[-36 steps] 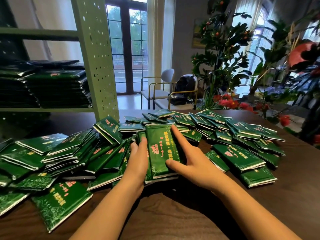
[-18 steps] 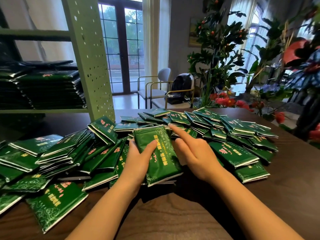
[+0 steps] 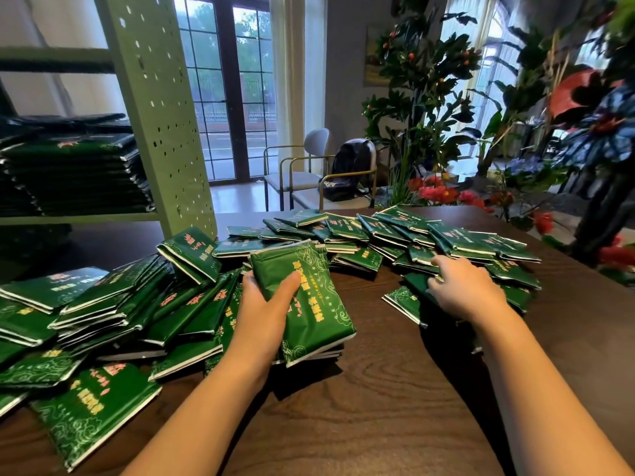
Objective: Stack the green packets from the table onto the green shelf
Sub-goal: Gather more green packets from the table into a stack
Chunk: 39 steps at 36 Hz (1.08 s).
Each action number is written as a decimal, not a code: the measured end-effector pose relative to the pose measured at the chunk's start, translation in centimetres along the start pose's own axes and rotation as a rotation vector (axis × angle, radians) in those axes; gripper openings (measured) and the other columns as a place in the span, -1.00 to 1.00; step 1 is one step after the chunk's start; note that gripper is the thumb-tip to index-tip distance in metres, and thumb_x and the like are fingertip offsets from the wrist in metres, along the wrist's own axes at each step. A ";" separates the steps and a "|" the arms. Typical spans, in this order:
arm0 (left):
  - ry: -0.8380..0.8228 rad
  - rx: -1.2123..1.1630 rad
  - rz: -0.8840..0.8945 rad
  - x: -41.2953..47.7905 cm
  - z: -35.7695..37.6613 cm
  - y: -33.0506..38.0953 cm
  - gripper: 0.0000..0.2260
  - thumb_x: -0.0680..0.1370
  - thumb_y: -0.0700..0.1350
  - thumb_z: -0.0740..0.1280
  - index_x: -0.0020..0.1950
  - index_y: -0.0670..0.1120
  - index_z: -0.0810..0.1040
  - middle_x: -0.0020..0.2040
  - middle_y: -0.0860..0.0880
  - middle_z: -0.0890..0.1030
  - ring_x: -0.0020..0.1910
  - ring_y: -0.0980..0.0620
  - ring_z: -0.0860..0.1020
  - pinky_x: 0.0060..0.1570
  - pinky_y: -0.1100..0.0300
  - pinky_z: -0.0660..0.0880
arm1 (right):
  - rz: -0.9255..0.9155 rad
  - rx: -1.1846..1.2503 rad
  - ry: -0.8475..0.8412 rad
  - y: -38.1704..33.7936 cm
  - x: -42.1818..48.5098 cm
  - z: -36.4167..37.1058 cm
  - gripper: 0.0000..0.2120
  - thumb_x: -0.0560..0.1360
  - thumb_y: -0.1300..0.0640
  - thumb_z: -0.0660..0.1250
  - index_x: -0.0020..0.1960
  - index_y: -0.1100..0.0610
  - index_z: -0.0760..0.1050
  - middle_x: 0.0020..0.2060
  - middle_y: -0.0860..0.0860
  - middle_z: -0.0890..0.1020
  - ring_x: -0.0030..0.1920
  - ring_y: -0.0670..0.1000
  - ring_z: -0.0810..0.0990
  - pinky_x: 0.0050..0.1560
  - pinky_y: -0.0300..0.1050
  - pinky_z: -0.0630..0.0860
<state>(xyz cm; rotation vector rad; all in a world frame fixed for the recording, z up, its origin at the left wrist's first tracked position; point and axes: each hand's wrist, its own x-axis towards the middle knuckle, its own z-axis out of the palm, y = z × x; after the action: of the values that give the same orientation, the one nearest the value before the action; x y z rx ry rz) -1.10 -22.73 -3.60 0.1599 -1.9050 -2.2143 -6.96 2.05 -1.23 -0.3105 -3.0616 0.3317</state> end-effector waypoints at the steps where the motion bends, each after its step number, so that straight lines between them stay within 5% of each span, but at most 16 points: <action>1: -0.005 -0.005 -0.007 0.0 0.0 0.0 -0.67 0.54 0.00 0.37 0.27 0.01 0.43 0.12 -0.02 0.65 0.07 -0.06 0.64 0.13 -0.13 0.55 | 0.000 -0.005 -0.015 0.2 0.2 0.1 -0.57 0.60 -0.01 0.17 0.44 0.02 0.21 0.39 0.12 0.34 0.36 0.26 0.29 0.25 0.17 0.39; 12: -0.015 0.010 -0.024 -0.1 -0.2 0.2 -0.70 0.55 -0.03 0.36 0.26 -0.02 0.45 0.11 -0.04 0.66 0.06 -0.06 0.65 0.15 -0.13 0.55 | -0.021 0.043 -0.085 0.1 0.0 -0.2 -0.17 0.47 -0.16 0.36 0.51 0.16 0.02 0.35 0.15 0.45 0.32 0.20 0.42 0.28 0.04 0.39; 20: -0.030 0.026 -0.030 -0.4 -0.1 0.6 -0.68 0.56 -0.03 0.35 0.28 -0.02 0.43 0.13 -0.03 0.65 0.09 -0.06 0.63 0.15 -0.09 0.54 | -0.045 0.075 -0.117 -1.1 -0.4 0.7 -0.04 0.35 -0.37 0.35 0.53 0.00 -0.02 0.44 0.18 0.26 0.40 0.27 0.29 0.34 0.15 0.35; 28: -0.024 0.037 -0.046 -0.5 -0.1 0.7 -0.62 0.55 0.01 0.36 0.33 -0.01 0.40 0.16 -0.02 0.63 0.12 -0.06 0.61 0.20 -0.13 0.51 | -0.268 0.362 -0.149 -3.9 -1.5 1.9 -0.05 0.36 -0.08 0.49 0.55 0.01 -0.01 0.41 0.16 0.27 0.34 0.13 0.38 0.32 -0.03 0.34; 31: -0.025 0.044 -0.047 -0.4 -0.2 0.6 -0.49 0.52 0.05 0.37 0.42 -0.03 0.33 0.21 0.00 0.61 0.17 -0.06 0.59 0.25 -0.14 0.48 | -0.299 0.525 -0.115 -4.0 -1.7 1.6 -0.11 0.39 0.10 0.50 0.54 0.07 0.03 0.35 0.10 0.40 0.12 0.02 0.50 0.05 -0.20 0.48; 34: -0.024 0.035 -0.048 -0.3 -0.3 0.4 -0.42 0.51 0.08 0.38 0.47 -0.01 0.28 0.24 -0.01 0.59 0.20 -0.07 0.57 0.27 -0.15 0.47 | -0.343 0.631 -0.037 -3.8 -1.5 1.3 -0.25 0.44 0.20 0.45 0.52 0.12 0.14 0.33 0.06 0.42 0.07 -0.11 0.39 -0.03 -0.37 0.31; 36: -0.026 0.037 -0.048 -0.3 -0.2 0.4 -0.35 0.48 0.13 0.41 0.49 0.02 0.25 0.27 -0.01 0.57 0.22 -0.08 0.56 0.28 -0.15 0.46 | -0.357 0.788 0.001 -4.0 -1.4 1.3 -0.28 0.43 0.24 0.46 0.50 0.11 0.21 0.32 0.04 0.44 0.13 -0.11 0.42 0.08 -0.33 0.32; 39: -0.019 0.053 -0.060 -0.2 -0.2 0.4 -0.26 0.39 0.20 0.44 0.49 0.02 0.25 0.28 -0.01 0.56 0.24 -0.08 0.54 0.30 -0.16 0.44 | -0.341 1.106 0.034 -4.1 -1.3 1.4 -0.35 0.39 0.27 0.48 0.41 0.01 0.34 0.29 0.05 0.50 0.22 0.03 0.52 0.26 0.02 0.46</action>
<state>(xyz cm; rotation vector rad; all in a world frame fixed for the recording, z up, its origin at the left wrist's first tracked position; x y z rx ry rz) -0.78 -22.93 -3.23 0.2073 -1.9956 -2.2120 -6.58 -2.40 -1.73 0.2531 -2.3215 1.7719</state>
